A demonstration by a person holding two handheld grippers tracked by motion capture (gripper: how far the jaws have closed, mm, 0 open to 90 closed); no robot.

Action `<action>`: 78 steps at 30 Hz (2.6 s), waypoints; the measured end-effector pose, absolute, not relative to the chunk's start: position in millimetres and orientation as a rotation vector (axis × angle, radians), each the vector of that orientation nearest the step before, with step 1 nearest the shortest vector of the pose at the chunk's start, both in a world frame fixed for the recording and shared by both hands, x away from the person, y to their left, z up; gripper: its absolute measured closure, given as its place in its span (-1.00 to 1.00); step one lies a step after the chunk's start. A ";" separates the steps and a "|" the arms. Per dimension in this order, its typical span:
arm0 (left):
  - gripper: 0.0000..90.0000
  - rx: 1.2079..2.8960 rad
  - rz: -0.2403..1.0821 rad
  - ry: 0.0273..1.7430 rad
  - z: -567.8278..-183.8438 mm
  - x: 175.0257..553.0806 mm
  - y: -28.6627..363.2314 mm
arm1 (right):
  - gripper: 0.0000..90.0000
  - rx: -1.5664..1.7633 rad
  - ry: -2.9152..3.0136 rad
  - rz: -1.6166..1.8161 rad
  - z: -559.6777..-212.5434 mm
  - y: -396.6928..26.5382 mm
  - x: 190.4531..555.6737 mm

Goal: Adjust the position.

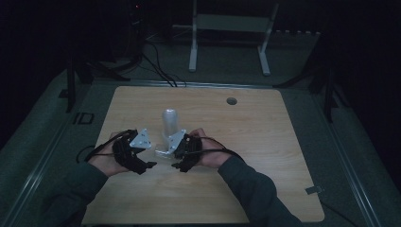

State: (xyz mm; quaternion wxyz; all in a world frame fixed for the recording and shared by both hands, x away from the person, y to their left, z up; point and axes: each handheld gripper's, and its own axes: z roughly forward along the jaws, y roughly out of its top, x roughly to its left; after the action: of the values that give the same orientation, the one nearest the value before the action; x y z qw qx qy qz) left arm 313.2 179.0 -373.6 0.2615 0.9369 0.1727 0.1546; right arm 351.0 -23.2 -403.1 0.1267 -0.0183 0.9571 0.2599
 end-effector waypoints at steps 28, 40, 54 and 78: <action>-0.44 2.681 0.359 0.374 -380.2 320.3 162.8 | -0.30 -0.128 2.797 0.697 -410.2 -17.9 346.4; -0.44 2.725 0.356 0.353 -388.1 322.9 153.6 | -0.30 -0.150 2.794 0.692 -411.5 -15.4 344.0; -0.37 2.720 0.321 0.367 -392.6 325.9 151.9 | -0.30 -0.166 2.796 0.691 -411.2 -14.6 342.6; -0.07 2.713 0.285 0.385 -399.5 326.7 156.5 | -0.60 -0.183 2.809 0.695 -411.9 -16.8 341.8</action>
State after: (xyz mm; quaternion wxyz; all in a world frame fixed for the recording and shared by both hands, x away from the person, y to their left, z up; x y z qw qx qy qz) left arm 326.7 156.5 -399.5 0.1923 0.9664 0.1371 0.1014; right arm 341.8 -16.8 -411.9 0.1209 -0.0627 0.9617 0.2380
